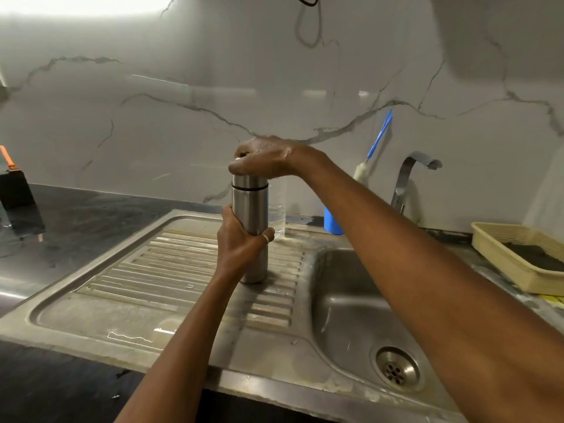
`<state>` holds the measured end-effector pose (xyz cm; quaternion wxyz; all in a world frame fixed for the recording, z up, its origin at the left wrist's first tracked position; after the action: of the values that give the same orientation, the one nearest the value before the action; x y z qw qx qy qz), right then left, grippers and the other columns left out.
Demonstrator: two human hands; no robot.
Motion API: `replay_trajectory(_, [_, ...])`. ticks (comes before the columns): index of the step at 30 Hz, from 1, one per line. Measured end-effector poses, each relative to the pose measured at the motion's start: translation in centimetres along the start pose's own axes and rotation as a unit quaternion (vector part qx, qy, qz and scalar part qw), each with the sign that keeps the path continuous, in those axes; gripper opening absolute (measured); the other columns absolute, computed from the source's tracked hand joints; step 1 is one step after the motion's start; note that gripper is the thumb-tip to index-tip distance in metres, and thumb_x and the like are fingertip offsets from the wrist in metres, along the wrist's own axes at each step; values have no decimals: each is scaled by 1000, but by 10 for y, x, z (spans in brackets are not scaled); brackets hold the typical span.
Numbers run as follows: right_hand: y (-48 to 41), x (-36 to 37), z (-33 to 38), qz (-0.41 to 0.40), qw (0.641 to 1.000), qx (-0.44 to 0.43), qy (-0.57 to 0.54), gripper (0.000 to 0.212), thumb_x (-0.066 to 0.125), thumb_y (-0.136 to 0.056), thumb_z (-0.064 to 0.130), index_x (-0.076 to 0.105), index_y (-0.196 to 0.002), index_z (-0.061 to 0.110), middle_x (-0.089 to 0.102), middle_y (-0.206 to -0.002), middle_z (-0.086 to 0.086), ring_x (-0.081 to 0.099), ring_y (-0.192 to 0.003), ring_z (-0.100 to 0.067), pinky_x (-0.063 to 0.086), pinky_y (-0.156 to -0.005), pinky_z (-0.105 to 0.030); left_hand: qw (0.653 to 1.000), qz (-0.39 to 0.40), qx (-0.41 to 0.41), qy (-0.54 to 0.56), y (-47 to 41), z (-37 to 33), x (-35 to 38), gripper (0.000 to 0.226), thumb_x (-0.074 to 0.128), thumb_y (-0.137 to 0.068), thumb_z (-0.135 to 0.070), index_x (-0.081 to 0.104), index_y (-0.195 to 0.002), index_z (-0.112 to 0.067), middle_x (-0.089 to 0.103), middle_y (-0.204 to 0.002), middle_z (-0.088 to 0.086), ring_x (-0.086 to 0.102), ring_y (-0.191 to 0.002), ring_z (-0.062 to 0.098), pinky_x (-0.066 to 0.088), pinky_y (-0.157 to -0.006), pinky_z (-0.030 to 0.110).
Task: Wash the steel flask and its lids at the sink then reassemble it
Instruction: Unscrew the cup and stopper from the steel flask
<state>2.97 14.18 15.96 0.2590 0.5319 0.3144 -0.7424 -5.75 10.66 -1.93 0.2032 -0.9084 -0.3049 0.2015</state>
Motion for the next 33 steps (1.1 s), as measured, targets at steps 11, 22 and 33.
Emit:
replay_trajectory(11, [6, -1, 17, -122, 977, 21, 176, 44, 61, -89, 59, 51, -92, 17, 50, -88, 0, 54, -90, -22, 42, -72, -33, 1000, -9, -6, -2, 2, -2, -1, 76, 90, -72, -24, 38, -128, -17, 56, -114, 1, 59, -98, 21, 46, -75, 27])
replay_trajectory(22, [9, -8, 27, -126, 960, 57, 242, 58, 51, -88, 76, 58, -96, 19, 53, -97, -1, 57, -96, -24, 42, -76, -34, 1000, -13, -4, 1, 6, -6, -2, 76, 89, -73, -22, 39, -130, -12, 58, -118, 8, 59, -102, 24, 52, -83, 35])
replay_trajectory(33, [12, -20, 28, -37, 989, 42, 140, 42, 61, -90, 52, 61, -109, 14, 61, -111, -3, 58, -91, -21, 47, -69, -31, 1000, -10, -2, 6, 5, -6, -2, 78, 89, -74, -22, 38, -132, -13, 55, -117, 4, 58, -102, 21, 51, -85, 35])
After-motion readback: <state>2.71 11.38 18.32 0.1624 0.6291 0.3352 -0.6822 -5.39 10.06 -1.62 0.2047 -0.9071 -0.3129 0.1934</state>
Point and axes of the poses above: each hand's wrist, its own y-axis away from the middle knuckle, its own x-axis out of the palm, z = x × y, the point moved 1 cm from there along -y, towards the middle knuckle
